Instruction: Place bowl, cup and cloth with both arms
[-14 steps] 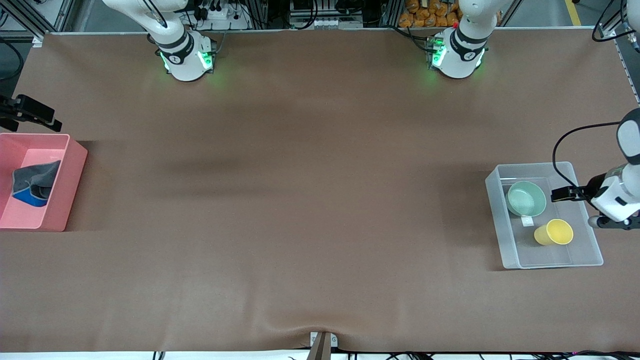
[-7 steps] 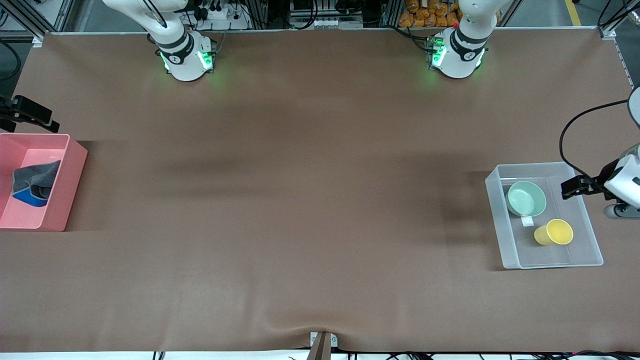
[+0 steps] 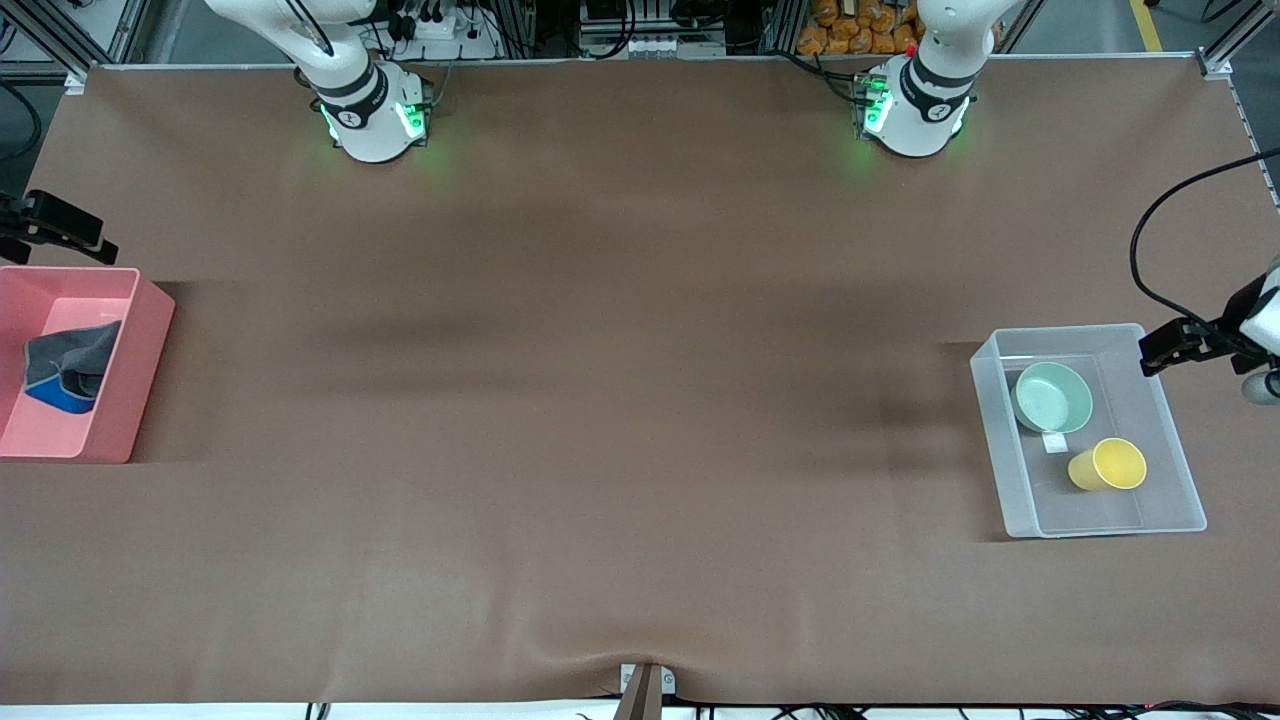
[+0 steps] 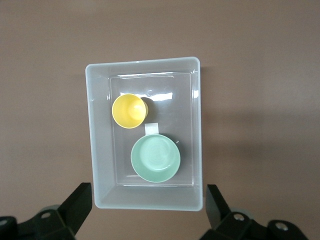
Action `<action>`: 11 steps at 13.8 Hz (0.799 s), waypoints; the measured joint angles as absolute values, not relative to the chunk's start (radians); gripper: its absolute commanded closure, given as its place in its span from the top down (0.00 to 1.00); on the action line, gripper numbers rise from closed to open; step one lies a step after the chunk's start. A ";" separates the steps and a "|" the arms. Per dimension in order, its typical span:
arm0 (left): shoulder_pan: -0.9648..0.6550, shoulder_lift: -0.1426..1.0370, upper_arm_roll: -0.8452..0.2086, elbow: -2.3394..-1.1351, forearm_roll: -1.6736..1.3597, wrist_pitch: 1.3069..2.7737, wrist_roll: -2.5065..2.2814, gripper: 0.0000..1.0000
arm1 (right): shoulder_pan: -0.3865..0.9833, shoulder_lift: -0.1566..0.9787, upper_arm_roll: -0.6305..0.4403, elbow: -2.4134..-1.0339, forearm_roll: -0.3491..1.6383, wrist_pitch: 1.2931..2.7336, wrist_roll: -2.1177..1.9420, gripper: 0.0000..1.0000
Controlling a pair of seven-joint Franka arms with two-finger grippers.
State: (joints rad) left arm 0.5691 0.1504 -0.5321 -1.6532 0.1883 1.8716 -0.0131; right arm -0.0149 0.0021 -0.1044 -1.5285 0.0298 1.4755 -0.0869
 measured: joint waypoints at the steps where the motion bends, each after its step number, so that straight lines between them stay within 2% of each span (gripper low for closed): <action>1: 0.561 0.139 -0.534 -1.653 0.181 1.859 -0.031 1.00 | -0.015 0.002 -0.104 -1.529 0.030 1.475 -0.087 1.00; 3: 0.511 0.119 -0.509 -1.650 0.145 1.824 -0.055 1.00 | -0.015 0.002 -0.103 -1.529 0.030 1.475 -0.088 1.00; 4: 0.440 0.105 -0.445 -1.646 0.119 1.808 -0.067 1.00 | -0.015 0.002 -0.103 -1.529 0.030 1.475 -0.088 1.00; 7: 0.119 0.053 -0.139 -1.636 0.096 1.736 -0.096 1.00 | -0.015 0.003 -0.101 -1.530 0.030 1.475 -0.089 1.00; 8: 0.075 0.036 -0.097 -1.634 0.089 1.719 -0.096 1.00 | -0.015 0.004 -0.100 -1.530 0.030 1.475 -0.089 1.00; 11: 0.063 -0.010 -0.067 -1.601 0.045 1.681 -0.057 1.00 | -0.015 0.004 -0.099 -1.530 0.030 1.475 -0.089 1.00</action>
State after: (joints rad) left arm 0.0629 -0.0095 -0.0674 -1.6008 0.0450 1.6814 -0.0573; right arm -0.0147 0.0044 -0.0987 -1.5305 0.0298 1.4748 -0.0891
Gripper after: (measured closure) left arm 0.000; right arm 0.000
